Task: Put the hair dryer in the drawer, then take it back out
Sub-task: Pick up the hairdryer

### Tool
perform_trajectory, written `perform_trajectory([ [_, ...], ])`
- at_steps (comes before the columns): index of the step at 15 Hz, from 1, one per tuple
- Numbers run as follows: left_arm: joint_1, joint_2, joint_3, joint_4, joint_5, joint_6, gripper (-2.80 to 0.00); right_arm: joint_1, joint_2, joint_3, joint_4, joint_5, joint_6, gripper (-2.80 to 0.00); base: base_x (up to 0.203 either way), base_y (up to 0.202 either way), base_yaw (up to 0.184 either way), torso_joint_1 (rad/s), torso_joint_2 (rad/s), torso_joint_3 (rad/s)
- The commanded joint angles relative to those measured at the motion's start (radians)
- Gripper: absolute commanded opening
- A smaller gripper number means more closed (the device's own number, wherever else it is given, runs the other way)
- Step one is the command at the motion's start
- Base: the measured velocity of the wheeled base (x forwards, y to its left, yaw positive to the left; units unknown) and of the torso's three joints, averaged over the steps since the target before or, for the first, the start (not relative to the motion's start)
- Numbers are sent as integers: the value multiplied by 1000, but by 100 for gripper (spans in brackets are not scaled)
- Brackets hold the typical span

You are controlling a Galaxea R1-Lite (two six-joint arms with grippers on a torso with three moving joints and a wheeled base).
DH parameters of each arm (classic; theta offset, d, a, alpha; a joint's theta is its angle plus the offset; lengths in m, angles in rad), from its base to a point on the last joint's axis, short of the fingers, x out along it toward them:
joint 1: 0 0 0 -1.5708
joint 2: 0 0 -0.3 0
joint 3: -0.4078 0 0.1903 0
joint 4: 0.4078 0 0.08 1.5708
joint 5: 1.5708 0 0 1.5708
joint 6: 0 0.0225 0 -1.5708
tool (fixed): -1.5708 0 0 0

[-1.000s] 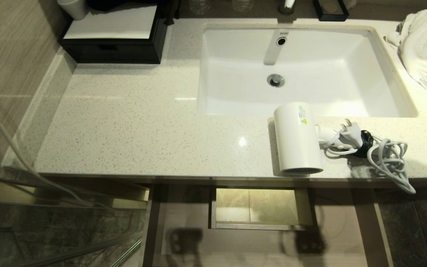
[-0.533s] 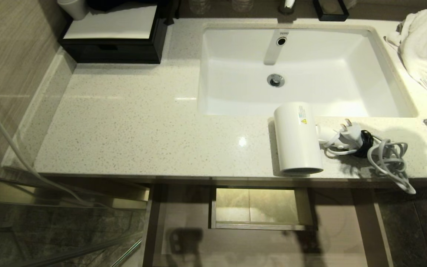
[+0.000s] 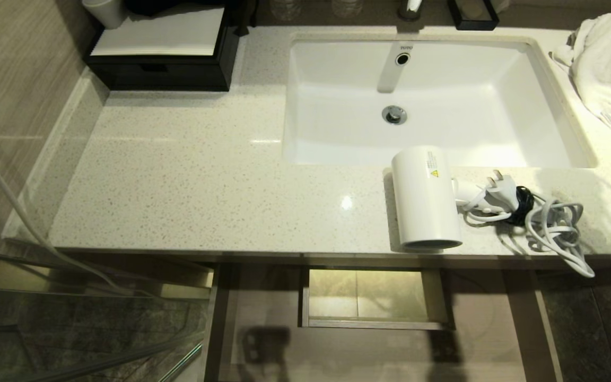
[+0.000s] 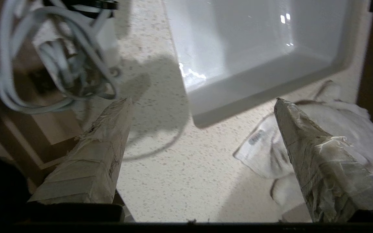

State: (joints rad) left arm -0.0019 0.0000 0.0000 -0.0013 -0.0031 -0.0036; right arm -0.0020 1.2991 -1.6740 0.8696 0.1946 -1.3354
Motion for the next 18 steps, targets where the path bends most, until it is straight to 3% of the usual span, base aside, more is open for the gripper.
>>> perform_trajectory([
  [1,0,0,0,0,0,0,-280,11,48,-47,161,51,-32,0,0,0,0,0,0,0],
  [6,-1,0,0,0,0,1,-280,59,97,-133,364,57,-47,0,0,0,0,0,0,0],
  [11,0,0,0,0,0,-1,-280,120,159,-127,371,49,-24,0,0,0,0,0,0,0],
  [15,0,0,0,0,0,1,-280,198,206,-125,370,45,92,0,0,0,0,0,0,0],
  [18,0,0,0,0,0,0,-280,238,251,-125,361,43,100,0,0,0,0,0,0,0],
])
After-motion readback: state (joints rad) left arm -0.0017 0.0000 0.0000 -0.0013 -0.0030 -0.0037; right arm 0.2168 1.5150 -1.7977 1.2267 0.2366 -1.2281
